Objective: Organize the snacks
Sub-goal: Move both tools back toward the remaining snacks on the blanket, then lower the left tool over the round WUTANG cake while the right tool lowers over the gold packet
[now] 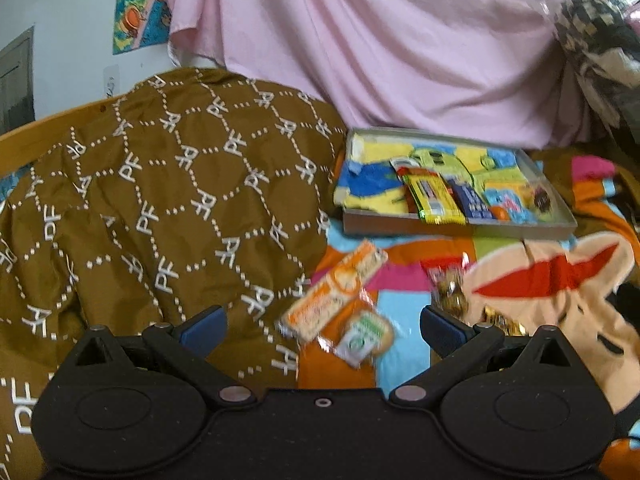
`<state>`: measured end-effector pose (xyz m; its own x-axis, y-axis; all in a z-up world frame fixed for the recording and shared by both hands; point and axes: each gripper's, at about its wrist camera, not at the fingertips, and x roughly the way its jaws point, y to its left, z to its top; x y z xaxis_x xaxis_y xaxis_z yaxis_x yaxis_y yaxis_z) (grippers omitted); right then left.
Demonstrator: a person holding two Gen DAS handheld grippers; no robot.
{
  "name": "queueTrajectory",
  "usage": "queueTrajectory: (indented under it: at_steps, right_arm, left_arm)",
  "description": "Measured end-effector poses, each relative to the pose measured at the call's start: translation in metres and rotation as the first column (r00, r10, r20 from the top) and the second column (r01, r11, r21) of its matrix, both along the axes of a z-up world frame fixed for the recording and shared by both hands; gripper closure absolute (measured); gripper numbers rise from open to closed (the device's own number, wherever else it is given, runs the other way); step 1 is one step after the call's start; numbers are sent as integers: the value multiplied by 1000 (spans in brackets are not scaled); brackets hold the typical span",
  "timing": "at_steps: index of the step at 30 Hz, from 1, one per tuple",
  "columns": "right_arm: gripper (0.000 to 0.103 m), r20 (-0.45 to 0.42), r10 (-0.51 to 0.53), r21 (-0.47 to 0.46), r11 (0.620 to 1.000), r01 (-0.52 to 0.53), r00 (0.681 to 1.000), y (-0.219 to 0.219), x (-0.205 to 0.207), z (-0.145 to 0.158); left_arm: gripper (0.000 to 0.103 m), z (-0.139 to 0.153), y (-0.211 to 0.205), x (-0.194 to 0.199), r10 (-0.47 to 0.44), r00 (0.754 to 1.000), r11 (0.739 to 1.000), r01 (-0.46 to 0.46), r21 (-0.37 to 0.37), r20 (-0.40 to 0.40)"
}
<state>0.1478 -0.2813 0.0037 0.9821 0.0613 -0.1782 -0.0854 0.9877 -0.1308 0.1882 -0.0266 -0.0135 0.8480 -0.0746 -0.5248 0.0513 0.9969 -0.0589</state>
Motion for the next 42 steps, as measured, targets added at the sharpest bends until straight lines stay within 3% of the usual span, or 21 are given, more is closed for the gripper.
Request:
queueTrajectory:
  at_steps: [9, 16, 35, 42]
  right_arm:
    - [0, -182, 50, -96, 993, -69, 982, 20, 11, -21]
    - [0, -295, 32, -161, 983, -83, 955, 30, 22, -37]
    - [0, -441, 71, -250, 948, -198, 895, 44, 57, -63]
    - [0, -456, 80, -270, 936, -224, 887, 44, 65, -67]
  left_arm:
    - [1, -22, 2, -5, -76, 995, 997, 77, 22, -70]
    - [1, -40, 9, -3, -113, 985, 993, 116, 18, -132]
    - [1, -63, 7, 34, -165, 969, 986, 160, -42, -183]
    - [1, -66, -3, 49, -190, 964, 982, 183, -55, -186]
